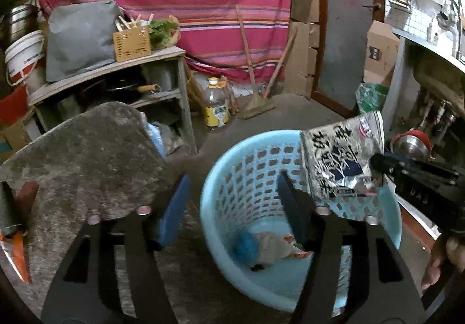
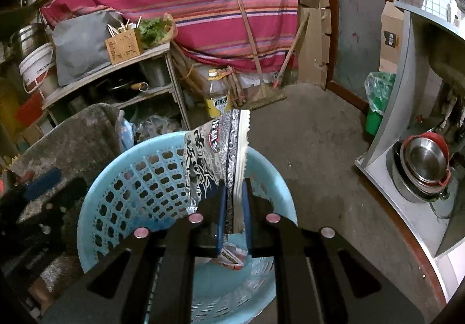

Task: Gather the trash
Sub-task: 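Move both items over the blue basket and open both tools to drop them, then return to the table and grasp the crumpled brown paper with the left tool, then grasp the black rubber cup with the right tool while the left tool holds the paper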

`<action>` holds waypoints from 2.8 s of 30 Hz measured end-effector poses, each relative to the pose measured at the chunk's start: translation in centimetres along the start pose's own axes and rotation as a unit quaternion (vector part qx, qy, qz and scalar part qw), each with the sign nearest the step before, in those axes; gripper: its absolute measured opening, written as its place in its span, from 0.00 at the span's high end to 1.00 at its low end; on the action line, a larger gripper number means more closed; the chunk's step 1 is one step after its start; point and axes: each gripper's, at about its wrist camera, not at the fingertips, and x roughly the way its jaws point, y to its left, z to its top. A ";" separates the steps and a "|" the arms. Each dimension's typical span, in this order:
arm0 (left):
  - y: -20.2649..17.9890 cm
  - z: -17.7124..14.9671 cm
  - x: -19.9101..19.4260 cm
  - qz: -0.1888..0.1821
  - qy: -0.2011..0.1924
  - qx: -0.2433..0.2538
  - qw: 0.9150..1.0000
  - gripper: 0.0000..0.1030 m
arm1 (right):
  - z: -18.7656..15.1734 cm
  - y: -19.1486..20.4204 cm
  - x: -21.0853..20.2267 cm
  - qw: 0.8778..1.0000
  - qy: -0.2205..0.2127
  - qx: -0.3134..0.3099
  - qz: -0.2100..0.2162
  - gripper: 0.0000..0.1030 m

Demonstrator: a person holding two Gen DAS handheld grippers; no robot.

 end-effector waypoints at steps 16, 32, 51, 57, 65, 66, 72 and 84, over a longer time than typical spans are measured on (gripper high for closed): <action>12.2 -1.2 -8.8 0.105 -0.042 -0.067 0.991 0.05 | -0.3 6.3 0.6 0.999 0.003 -0.032 -0.037 0.14; 32.1 -8.3 -14.6 0.269 -0.006 -0.166 0.949 0.05 | -1.5 22.0 -0.4 0.993 -0.010 -0.084 0.087 0.05; 42.3 -13.7 -11.9 0.243 0.082 -0.227 0.939 0.40 | -3.9 35.5 -0.9 0.976 -0.040 -0.152 0.152 0.04; 41.3 -13.6 -12.2 0.225 0.076 -0.206 0.949 0.59 | -4.8 38.9 -1.3 0.967 -0.023 -0.194 0.164 0.04; 42.9 -14.4 -16.6 0.258 0.046 -0.227 0.938 0.60 | -5.9 43.0 -1.6 0.958 -0.021 -0.224 0.178 0.04; 43.3 -14.6 -17.1 0.264 0.043 -0.231 0.935 0.60 | -6.0 43.2 -1.5 0.957 -0.018 -0.225 0.180 0.04; 45.3 -15.2 -19.3 0.294 0.024 -0.243 0.924 0.60 | -6.4 45.5 -0.5 0.955 -0.003 -0.233 0.186 0.04; 46.3 -15.8 -20.8 0.305 0.004 -0.254 0.918 0.60 | -8.4 48.7 0.2 0.941 0.012 -0.274 0.200 0.35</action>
